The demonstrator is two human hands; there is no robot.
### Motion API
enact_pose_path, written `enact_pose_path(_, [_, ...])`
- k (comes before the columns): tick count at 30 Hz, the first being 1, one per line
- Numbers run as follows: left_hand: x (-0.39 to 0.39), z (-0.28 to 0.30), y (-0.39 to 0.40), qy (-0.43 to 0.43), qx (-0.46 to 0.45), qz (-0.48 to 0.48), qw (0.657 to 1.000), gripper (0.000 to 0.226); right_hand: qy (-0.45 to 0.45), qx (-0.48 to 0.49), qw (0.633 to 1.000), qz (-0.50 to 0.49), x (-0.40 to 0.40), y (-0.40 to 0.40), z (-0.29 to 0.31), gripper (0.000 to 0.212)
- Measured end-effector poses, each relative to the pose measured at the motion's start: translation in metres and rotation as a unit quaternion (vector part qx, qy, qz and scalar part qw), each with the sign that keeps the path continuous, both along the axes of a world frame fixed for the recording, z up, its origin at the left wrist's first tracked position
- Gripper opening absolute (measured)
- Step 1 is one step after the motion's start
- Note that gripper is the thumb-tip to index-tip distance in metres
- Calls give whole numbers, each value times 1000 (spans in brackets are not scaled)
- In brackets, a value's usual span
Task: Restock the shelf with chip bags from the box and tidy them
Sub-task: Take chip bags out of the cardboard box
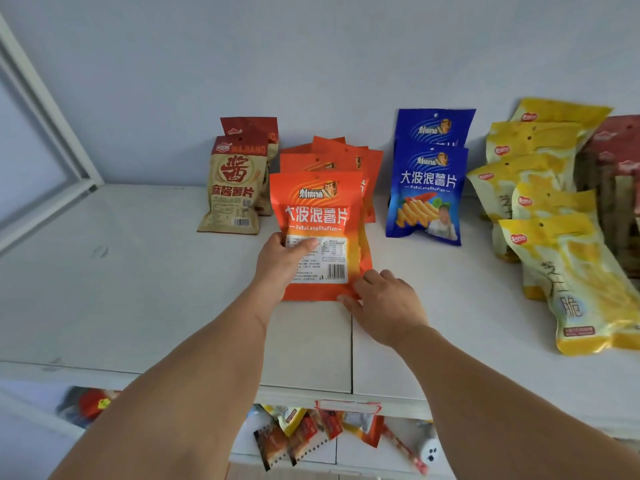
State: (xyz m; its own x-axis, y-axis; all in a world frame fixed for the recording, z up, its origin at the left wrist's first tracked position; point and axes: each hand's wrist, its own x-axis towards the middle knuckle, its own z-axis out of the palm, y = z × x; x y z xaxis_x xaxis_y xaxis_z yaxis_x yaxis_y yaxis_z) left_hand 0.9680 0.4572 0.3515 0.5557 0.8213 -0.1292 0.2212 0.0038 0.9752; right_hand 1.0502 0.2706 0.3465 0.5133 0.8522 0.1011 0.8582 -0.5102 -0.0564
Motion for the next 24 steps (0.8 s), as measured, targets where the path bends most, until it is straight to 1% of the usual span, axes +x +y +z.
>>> enact_pose_path(3, [5, -7, 5, -4, 19, 8, 1000, 45, 5, -13, 1000, -16, 1, 8, -1, 49])
enact_pose_path(6, [6, -9, 9, 10, 34, 8, 999, 49, 4, -14, 1000, -24, -2, 10, -2, 48])
enact_pose_path(9, [-1, -3, 7, 29, 53, 3, 998, 60, 9, -28, 999, -29, -7, 8, 1, 48])
enact_pose_path(11, [-14, 1, 0, 61, 90, 13, 994, 64, 23, -51, 998, -34, -11, 8, 7, 49])
enact_pose_path(13, [-38, 4, -14, 131, 166, 29, 977, 66, 45, -81, 995, -40, -17, 7, 14, 48])
enact_pose_path(14, [-54, 4, -22, 179, 220, 37, 958, 68, 49, -95, 993, -44, -22, 6, 19, 46])
enact_pose_path(15, [-72, 5, -32, 234, 277, 39, 931, 67, 45, -107, 992, -47, -27, 5, 23, 43])
enact_pose_path(17, [-115, 5, -54, 340, 379, 19, 860, 58, 9, -113, 993, -41, -46, 0, 30, 39])
enact_pose_path(19, [-162, 7, -82, 416, 452, -2, 789, 49, -37, -98, 994, -2, -76, -8, 33, 35])
enact_pose_path(21, [-209, 6, -117, 470, 495, -4, 731, 44, -61, -75, 993, 62, -115, -20, 30, 34])
enact_pose_path(22, [-233, 3, -135, 488, 507, 0, 711, 41, -72, -67, 990, 100, -136, -29, 26, 33])
enact_pose_path(24, [-287, -6, -174, 518, 512, 7, 686, 33, -84, -66, 979, 172, -183, -47, 17, 32])
